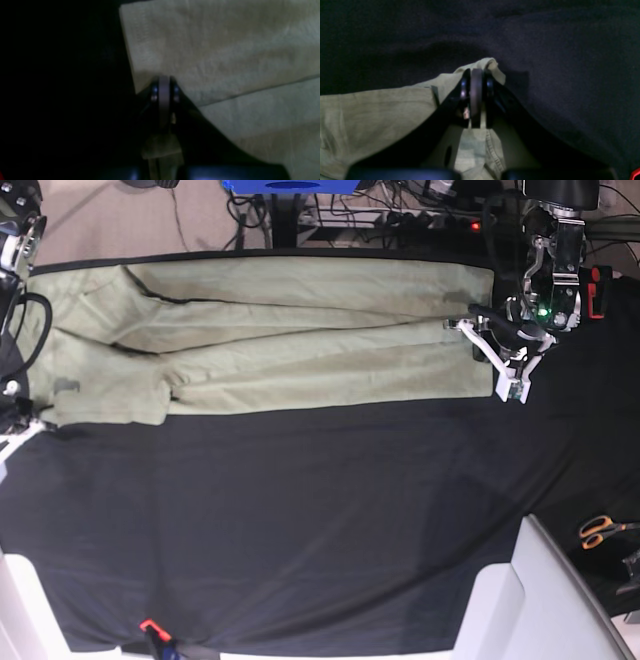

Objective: Fold the T-shirt properly
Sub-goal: 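Adjust grips on both strip ends and smooth the strip flat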

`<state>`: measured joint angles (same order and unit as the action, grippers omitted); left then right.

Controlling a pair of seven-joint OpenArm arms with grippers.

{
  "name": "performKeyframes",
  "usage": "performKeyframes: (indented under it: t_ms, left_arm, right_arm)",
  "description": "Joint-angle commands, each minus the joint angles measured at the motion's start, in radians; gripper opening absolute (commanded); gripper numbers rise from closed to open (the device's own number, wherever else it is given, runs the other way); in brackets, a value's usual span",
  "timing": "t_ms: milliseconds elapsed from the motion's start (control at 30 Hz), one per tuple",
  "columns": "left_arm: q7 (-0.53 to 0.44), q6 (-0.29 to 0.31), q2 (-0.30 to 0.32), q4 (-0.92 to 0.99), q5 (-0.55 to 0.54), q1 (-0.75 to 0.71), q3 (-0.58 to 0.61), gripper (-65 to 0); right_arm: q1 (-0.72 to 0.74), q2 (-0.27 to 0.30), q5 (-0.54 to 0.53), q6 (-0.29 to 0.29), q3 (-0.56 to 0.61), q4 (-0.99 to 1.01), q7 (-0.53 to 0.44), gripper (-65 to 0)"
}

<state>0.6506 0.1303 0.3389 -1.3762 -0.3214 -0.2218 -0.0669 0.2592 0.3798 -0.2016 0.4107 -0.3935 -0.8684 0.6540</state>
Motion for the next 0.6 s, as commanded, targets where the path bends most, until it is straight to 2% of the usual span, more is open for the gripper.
performKeyframes:
  t_ms: [0, 133, 267, 567]
  left_arm:
    - [0.016, -0.008, 0.012, 0.011, 0.012, -0.001, 0.016, -65.0]
    - [0.011, -0.008, 0.016, 0.053, 0.014, 0.000, 0.063, -65.0]
    - [-0.047, -0.008, 0.016, 0.073, 0.014, -0.003, 0.065, -65.0]
    - [-0.056, -0.008, 0.016, 0.114, 0.014, -0.001, 0.065, -65.0]
  right_arm:
    - [0.022, 0.026, -0.006, 0.000, -0.005, -0.013, -0.018, -64.8]
    - [0.022, 0.028, -0.006, -0.002, -0.005, -0.013, -0.021, -64.8]
    - [0.021, 0.028, -0.005, -0.002, -0.003, -0.013, -0.075, -64.8]
    - [0.018, 0.026, -0.005, -0.002, -0.003, -0.013, -0.121, -64.2]
